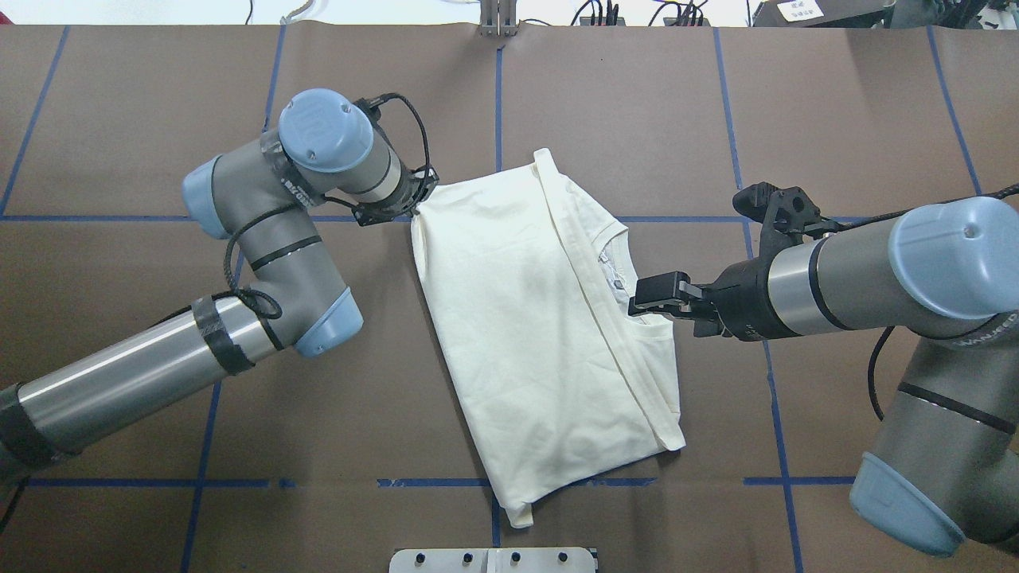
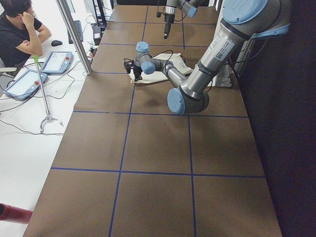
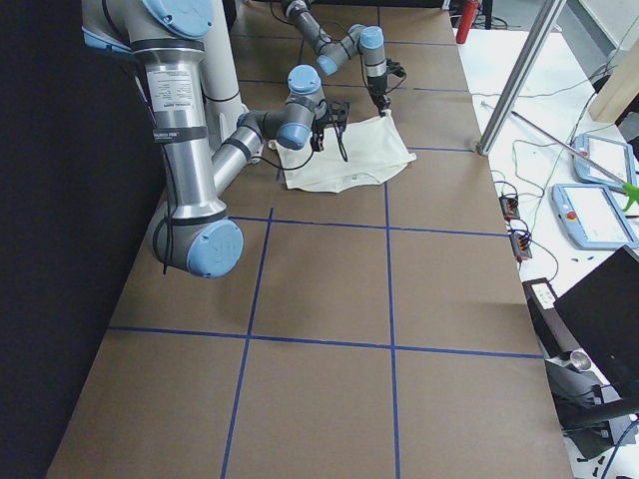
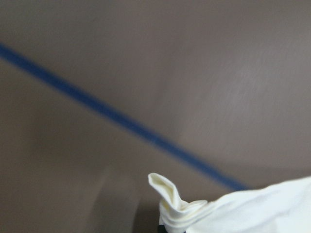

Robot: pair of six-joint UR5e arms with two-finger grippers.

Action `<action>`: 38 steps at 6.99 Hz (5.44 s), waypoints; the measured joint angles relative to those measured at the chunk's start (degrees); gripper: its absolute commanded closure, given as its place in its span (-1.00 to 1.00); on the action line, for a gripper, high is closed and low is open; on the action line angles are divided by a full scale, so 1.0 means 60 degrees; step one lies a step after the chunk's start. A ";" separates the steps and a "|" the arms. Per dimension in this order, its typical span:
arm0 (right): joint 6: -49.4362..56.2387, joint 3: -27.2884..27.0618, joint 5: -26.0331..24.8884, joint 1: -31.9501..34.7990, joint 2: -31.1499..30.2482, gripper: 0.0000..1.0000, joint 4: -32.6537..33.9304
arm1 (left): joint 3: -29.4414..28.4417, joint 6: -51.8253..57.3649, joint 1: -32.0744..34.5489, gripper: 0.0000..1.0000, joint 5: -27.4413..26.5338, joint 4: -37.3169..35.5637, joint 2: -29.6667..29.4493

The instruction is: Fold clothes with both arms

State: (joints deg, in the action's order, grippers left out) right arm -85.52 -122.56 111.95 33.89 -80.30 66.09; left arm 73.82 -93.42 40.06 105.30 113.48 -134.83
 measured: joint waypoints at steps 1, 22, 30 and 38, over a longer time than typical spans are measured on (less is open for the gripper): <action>0.0000 0.0006 -0.0006 0.0003 0.0001 -1.00 0.0000 | -0.0953 0.0297 0.0308 1.00 -0.0005 0.0624 -0.0486; 0.2717 0.3992 -0.1556 -0.1934 0.3895 -1.00 0.5556 | 0.2910 0.3139 0.0953 -1.00 0.0521 -0.1381 0.1044; 0.2967 0.4019 -0.1390 -0.1806 0.3744 -1.00 0.5649 | 0.2834 0.3092 0.0904 -1.00 0.0511 -0.1167 0.1031; 0.4047 0.2761 -0.1412 -0.1083 0.2589 -1.00 0.6569 | 0.2874 0.3017 0.0763 -1.00 0.0511 -0.1151 0.0974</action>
State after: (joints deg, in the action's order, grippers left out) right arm -61.23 -105.99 103.48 27.39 -64.76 105.51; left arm 91.07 -75.32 44.64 108.37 106.58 -128.99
